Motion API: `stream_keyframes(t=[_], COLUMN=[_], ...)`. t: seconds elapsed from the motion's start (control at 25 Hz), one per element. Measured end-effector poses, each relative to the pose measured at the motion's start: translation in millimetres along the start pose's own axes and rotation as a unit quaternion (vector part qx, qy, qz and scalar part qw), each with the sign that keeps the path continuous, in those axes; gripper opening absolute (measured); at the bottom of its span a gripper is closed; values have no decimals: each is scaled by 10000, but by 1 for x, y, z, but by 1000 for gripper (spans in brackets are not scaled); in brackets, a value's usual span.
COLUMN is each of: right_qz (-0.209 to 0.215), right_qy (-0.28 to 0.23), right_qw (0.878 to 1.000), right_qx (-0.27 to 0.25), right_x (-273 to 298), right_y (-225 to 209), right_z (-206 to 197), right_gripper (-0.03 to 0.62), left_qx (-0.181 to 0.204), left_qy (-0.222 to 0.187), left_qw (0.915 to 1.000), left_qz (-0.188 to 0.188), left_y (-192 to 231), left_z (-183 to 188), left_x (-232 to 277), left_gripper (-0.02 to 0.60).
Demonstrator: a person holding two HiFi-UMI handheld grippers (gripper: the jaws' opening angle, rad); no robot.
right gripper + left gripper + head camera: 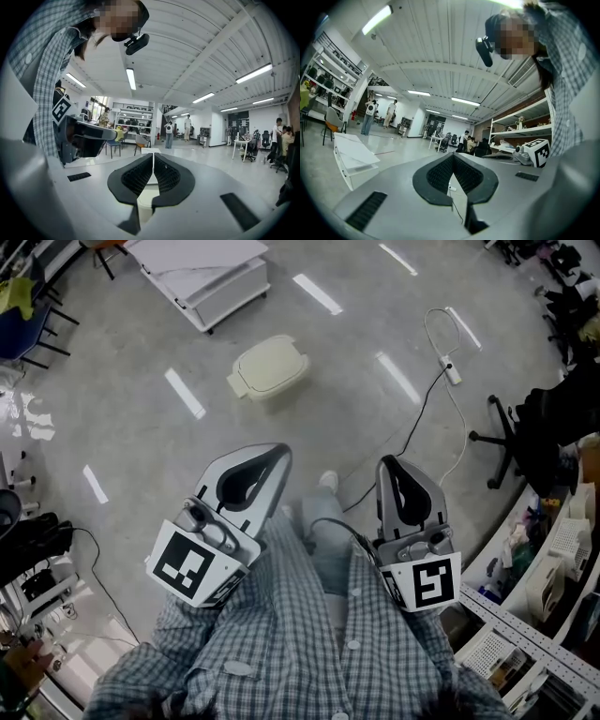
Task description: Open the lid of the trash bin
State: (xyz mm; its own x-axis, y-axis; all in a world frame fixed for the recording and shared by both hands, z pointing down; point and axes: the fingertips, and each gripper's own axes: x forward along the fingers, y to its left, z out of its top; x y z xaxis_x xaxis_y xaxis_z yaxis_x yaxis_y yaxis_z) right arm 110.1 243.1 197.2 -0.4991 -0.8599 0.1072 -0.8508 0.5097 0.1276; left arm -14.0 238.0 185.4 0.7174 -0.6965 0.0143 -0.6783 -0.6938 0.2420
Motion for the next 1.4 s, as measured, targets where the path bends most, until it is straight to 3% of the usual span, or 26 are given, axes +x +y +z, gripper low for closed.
stream_keyframes(t=[0.96, 1.12, 1.4], right_qz=[769, 833, 823], right_qy=[-31, -14, -48], right_qw=[9970, 9965, 9965], right_qx=[112, 75, 116], right_x=[61, 60, 59], right_y=[-125, -149, -174], right_z=[-8, -12, -19], right_gripper=[23, 23, 23], left_qx=[53, 262, 133], left_qy=[-105, -91, -102], left_qw=[9973, 9967, 9961], left_qz=[729, 763, 866], left_y=[11, -1, -4], left_z=[14, 17, 14], left_x=[128, 150, 167], left_gripper=[5, 5, 5])
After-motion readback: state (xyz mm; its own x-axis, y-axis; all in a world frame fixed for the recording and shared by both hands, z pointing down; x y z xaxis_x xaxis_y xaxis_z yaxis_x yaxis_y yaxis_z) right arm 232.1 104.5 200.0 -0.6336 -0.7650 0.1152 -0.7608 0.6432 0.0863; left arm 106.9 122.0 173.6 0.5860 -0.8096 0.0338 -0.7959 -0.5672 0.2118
